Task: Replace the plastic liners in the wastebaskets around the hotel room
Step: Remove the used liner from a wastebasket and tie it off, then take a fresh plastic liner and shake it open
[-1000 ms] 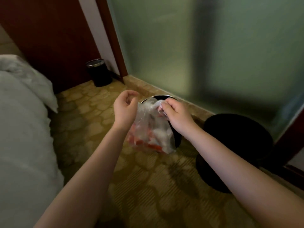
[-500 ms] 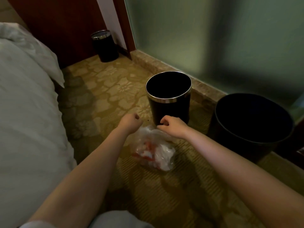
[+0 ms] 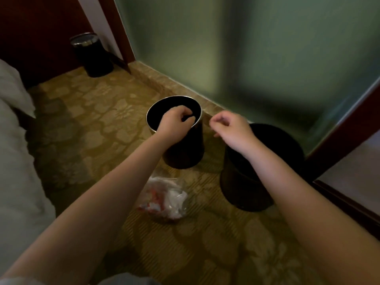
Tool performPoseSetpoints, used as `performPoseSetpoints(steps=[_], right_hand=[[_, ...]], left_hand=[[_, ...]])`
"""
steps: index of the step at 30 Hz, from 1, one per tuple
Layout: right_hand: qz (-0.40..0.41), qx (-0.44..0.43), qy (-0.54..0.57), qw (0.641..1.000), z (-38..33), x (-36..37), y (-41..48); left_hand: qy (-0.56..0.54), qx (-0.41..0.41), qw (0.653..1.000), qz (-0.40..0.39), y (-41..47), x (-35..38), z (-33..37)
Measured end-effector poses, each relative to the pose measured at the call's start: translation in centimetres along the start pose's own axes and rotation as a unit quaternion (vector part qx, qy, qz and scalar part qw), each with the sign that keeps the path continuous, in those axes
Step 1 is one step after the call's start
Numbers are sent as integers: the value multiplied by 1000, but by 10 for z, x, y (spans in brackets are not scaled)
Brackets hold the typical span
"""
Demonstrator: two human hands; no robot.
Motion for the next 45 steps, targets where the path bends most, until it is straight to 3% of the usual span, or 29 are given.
performPoseSetpoints(steps=[4, 15, 26, 33, 37, 42, 45], right_hand=[[17, 38, -27, 999, -41, -73, -6], [82, 120, 6, 989, -238, -293, -50], [196, 205, -8, 959, -399, -513, -181], [364, 247, 0, 898, -414, -604, -287], [410, 278, -17, 868, -395, -640, -344], [434, 287, -20, 854, -355, -706, -365], [432, 267, -10, 862, -321, -755, -349]], left_hand=[[25, 51, 998, -39, 16, -27, 75], [-46, 60, 992, -98, 59, -177, 327], [-102, 221, 946, -213, 30, -262, 607], [-181, 331, 883, -280, -24, -248, 739], [-190, 354, 853, -332, -68, -224, 780], [-157, 371, 842, -359, -95, -182, 834], [-145, 357, 856, -346, -97, -149, 870]])
Point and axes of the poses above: each hand's wrist, its own y-axis towards the middle knuckle, its own x-axis out of the palm, z = x × y, the point moved 3 cm from there along y, towards the middle knuckle, and after that the axes turned 2 degrees about x, right-handed, at the moved point
